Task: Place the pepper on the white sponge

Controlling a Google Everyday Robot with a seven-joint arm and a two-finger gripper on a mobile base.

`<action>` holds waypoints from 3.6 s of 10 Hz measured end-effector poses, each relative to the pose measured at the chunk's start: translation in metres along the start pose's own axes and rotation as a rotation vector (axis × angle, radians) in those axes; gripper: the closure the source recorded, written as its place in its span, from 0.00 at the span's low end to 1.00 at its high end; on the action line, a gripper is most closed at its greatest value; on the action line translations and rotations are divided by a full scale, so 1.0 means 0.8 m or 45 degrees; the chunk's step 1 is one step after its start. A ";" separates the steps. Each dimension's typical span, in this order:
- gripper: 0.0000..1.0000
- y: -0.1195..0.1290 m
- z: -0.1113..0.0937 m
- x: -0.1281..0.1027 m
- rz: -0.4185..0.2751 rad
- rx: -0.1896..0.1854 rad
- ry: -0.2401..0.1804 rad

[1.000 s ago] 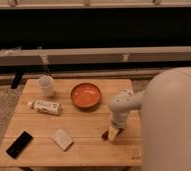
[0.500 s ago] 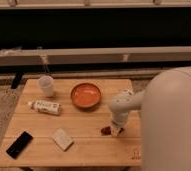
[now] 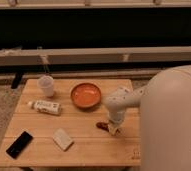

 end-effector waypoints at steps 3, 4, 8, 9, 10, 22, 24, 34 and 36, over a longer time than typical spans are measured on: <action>1.00 0.004 -0.007 -0.005 -0.018 -0.001 0.007; 1.00 0.005 -0.013 -0.008 -0.023 -0.002 0.008; 1.00 0.020 -0.032 -0.018 -0.073 -0.006 0.022; 1.00 0.027 -0.040 -0.022 -0.092 -0.009 0.024; 1.00 0.034 -0.047 -0.024 -0.109 -0.008 0.031; 1.00 0.197 -0.122 -0.161 -0.554 0.039 0.157; 1.00 0.203 -0.120 -0.164 -0.594 0.041 0.175; 1.00 0.232 -0.107 -0.179 -0.641 0.030 0.185; 1.00 0.233 -0.105 -0.179 -0.646 0.030 0.189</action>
